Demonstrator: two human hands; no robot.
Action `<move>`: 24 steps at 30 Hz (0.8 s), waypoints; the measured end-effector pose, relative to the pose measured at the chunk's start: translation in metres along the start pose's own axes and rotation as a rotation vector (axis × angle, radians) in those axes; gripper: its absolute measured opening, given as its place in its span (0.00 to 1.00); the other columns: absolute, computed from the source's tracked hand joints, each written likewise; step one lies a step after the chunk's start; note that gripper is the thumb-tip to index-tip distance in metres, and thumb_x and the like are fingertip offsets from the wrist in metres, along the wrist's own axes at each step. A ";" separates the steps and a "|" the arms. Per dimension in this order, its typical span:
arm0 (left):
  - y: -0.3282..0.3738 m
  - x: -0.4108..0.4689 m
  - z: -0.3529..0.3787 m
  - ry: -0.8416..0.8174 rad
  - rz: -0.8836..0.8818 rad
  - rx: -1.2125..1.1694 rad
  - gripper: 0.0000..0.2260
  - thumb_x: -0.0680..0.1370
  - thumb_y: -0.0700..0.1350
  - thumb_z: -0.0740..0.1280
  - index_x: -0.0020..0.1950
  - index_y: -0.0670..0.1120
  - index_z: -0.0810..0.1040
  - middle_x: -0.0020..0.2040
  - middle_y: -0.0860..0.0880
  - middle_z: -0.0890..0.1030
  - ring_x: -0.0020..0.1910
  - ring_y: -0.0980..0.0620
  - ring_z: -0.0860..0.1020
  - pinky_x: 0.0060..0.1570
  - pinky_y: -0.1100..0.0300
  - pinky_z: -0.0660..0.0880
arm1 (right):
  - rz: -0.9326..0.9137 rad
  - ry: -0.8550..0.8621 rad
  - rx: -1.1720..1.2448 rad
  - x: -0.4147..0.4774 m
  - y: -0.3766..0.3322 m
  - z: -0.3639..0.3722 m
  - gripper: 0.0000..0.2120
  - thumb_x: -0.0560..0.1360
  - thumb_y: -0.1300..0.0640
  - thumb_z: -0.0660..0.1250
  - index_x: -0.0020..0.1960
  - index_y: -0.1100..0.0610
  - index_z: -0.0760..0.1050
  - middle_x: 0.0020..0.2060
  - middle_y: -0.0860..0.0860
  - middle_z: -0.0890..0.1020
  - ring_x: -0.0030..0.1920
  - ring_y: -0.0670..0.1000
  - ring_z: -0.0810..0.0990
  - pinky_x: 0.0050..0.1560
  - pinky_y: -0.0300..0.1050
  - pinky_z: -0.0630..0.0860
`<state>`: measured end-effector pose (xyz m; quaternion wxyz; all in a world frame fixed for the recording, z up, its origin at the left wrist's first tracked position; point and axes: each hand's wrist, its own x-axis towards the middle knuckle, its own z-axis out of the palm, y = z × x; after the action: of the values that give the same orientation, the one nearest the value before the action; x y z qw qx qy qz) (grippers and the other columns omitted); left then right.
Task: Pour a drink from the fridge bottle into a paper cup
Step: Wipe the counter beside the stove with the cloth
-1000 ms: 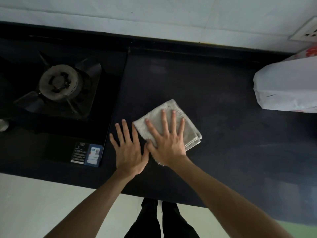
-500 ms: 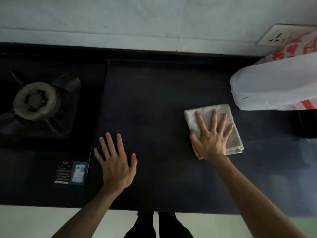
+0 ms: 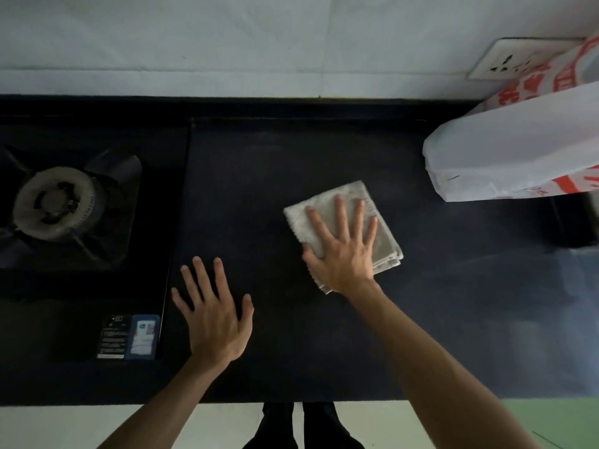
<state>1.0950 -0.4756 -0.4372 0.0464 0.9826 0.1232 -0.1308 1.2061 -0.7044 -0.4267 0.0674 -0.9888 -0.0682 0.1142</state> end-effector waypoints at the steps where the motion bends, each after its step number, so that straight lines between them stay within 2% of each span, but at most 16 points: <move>1: 0.000 0.000 0.000 0.002 0.002 -0.001 0.37 0.77 0.63 0.47 0.82 0.43 0.50 0.81 0.36 0.48 0.80 0.33 0.47 0.73 0.29 0.51 | 0.076 0.016 0.004 0.000 0.020 -0.003 0.36 0.74 0.31 0.49 0.78 0.36 0.40 0.80 0.54 0.39 0.77 0.67 0.34 0.72 0.75 0.40; 4: 0.001 0.000 -0.002 0.008 -0.005 -0.013 0.37 0.77 0.62 0.48 0.81 0.42 0.51 0.81 0.35 0.49 0.79 0.33 0.48 0.72 0.29 0.52 | 0.241 0.017 0.026 -0.003 0.057 -0.011 0.36 0.73 0.31 0.47 0.78 0.35 0.38 0.80 0.54 0.40 0.77 0.67 0.35 0.72 0.74 0.41; 7: 0.002 -0.001 -0.004 0.003 -0.022 -0.002 0.38 0.77 0.63 0.48 0.82 0.42 0.51 0.81 0.35 0.49 0.79 0.33 0.49 0.72 0.29 0.52 | 0.319 0.001 0.022 0.005 0.039 -0.012 0.37 0.74 0.32 0.46 0.78 0.37 0.34 0.80 0.56 0.38 0.76 0.69 0.33 0.71 0.76 0.39; 9: 0.002 -0.001 -0.006 -0.007 -0.028 -0.008 0.38 0.77 0.63 0.48 0.82 0.43 0.50 0.81 0.36 0.48 0.80 0.33 0.48 0.73 0.29 0.52 | 0.221 -0.027 0.001 0.015 0.001 -0.012 0.37 0.75 0.32 0.44 0.77 0.39 0.31 0.78 0.58 0.33 0.74 0.70 0.30 0.69 0.77 0.38; 11: 0.002 0.000 -0.007 -0.013 -0.032 -0.006 0.38 0.77 0.63 0.48 0.82 0.43 0.50 0.81 0.36 0.47 0.80 0.34 0.48 0.73 0.30 0.52 | 0.012 -0.062 -0.019 0.019 -0.049 -0.008 0.38 0.75 0.31 0.45 0.77 0.41 0.29 0.76 0.58 0.29 0.72 0.71 0.26 0.68 0.78 0.36; 14: 0.003 0.000 -0.008 -0.017 -0.031 0.012 0.40 0.75 0.63 0.50 0.82 0.42 0.52 0.81 0.35 0.48 0.80 0.33 0.48 0.73 0.29 0.53 | -0.197 -0.073 -0.019 0.011 -0.111 0.002 0.37 0.76 0.32 0.46 0.79 0.41 0.36 0.77 0.59 0.31 0.73 0.70 0.27 0.68 0.78 0.37; 16: 0.003 -0.002 -0.006 -0.019 -0.020 0.018 0.40 0.74 0.64 0.51 0.81 0.42 0.54 0.81 0.35 0.49 0.80 0.33 0.50 0.72 0.29 0.54 | -0.244 -0.066 -0.014 0.006 -0.122 0.009 0.35 0.77 0.33 0.47 0.80 0.41 0.41 0.79 0.59 0.35 0.74 0.70 0.29 0.69 0.77 0.38; 19: 0.002 -0.002 -0.006 -0.012 -0.009 0.003 0.39 0.75 0.63 0.52 0.81 0.42 0.54 0.81 0.35 0.49 0.80 0.33 0.49 0.72 0.29 0.54 | -0.277 -0.056 -0.015 0.009 -0.102 0.010 0.35 0.77 0.33 0.49 0.79 0.40 0.40 0.79 0.57 0.36 0.76 0.68 0.31 0.70 0.76 0.41; 21: 0.001 -0.002 -0.008 -0.018 -0.010 -0.002 0.39 0.76 0.62 0.51 0.81 0.42 0.53 0.81 0.35 0.48 0.80 0.33 0.49 0.72 0.29 0.55 | -0.217 -0.042 -0.028 0.015 -0.079 0.008 0.36 0.76 0.32 0.48 0.79 0.39 0.38 0.79 0.55 0.35 0.76 0.68 0.31 0.71 0.76 0.40; 24: 0.003 -0.001 -0.009 -0.028 -0.018 0.003 0.39 0.76 0.62 0.51 0.81 0.42 0.53 0.81 0.35 0.49 0.79 0.32 0.49 0.72 0.28 0.56 | -0.001 -0.011 -0.013 0.020 -0.035 0.001 0.36 0.74 0.33 0.47 0.79 0.39 0.41 0.80 0.55 0.40 0.77 0.68 0.35 0.71 0.77 0.42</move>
<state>1.0969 -0.4773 -0.4286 0.0456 0.9796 0.1313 -0.1451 1.2211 -0.6671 -0.4268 0.0609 -0.9885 -0.0695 0.1194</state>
